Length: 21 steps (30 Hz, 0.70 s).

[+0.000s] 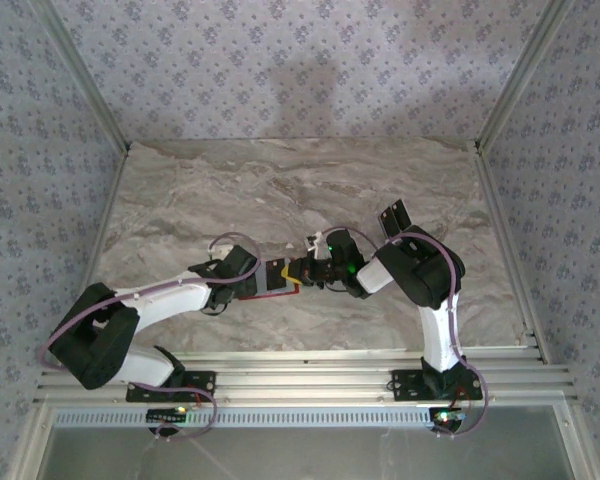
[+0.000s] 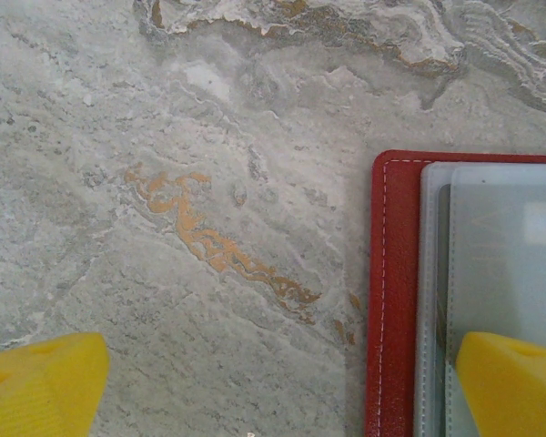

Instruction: Put the credit cards into the card holder

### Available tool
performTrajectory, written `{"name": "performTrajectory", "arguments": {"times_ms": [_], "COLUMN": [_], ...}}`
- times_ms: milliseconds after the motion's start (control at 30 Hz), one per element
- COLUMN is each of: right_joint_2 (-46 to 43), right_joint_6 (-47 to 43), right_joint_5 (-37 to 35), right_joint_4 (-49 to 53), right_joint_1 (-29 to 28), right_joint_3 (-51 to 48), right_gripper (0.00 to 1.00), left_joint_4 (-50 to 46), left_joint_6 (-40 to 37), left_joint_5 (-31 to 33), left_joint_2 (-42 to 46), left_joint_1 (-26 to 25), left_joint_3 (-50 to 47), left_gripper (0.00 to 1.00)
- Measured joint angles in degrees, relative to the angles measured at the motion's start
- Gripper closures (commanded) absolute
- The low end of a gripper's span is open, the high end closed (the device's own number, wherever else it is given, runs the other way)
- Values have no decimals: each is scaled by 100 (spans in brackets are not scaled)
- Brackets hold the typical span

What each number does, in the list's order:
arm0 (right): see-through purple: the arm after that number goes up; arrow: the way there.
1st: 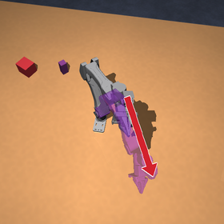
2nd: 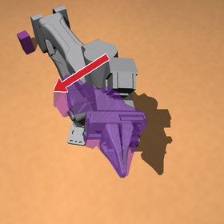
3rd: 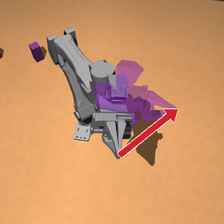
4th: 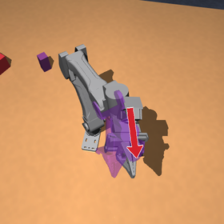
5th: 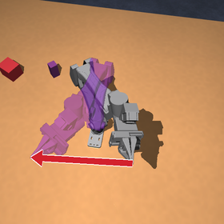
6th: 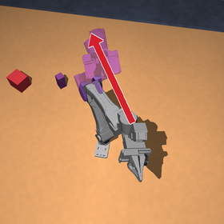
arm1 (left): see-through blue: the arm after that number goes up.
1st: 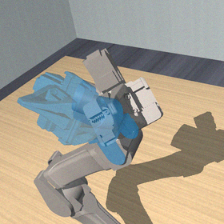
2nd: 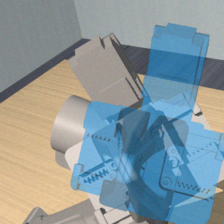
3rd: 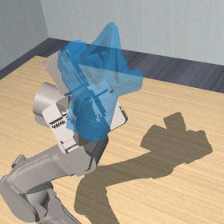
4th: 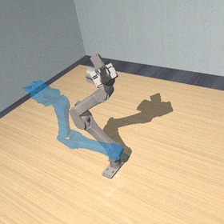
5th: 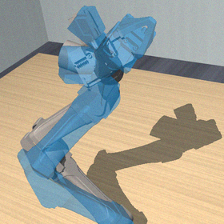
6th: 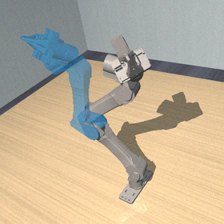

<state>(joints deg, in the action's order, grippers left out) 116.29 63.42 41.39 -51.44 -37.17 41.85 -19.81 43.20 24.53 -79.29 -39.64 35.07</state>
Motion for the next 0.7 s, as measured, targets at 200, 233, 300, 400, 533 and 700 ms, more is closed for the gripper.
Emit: {"name": "performTrajectory", "arguments": {"times_ms": [200,233,300,400,533,700], "right_joint_2": [13,20,44,79,98,111], "right_joint_6": [2,2,2,2,0,2], "right_joint_5": [0,2,0,0,-2,-2], "right_joint_4": [4,15,24,50,92,109], "right_joint_1": [-26,-33,-55,-85,-114,-133], "right_joint_3": [28,46,87,155,208,238], "right_gripper": [100,100,100,100,100,100], "left_joint_4": [2,0,-11,-26,-55,-59], "left_joint_6": [0,0,0,0,2,2], "left_joint_5": [0,0,33,66,103,103], "left_joint_2": [0,0,0,0,0,0], "left_joint_1": [0,0,0,0,0,0], "left_joint_3": [0,0,0,0,0,0], "left_gripper": [1,1,1,1,1,1]}}
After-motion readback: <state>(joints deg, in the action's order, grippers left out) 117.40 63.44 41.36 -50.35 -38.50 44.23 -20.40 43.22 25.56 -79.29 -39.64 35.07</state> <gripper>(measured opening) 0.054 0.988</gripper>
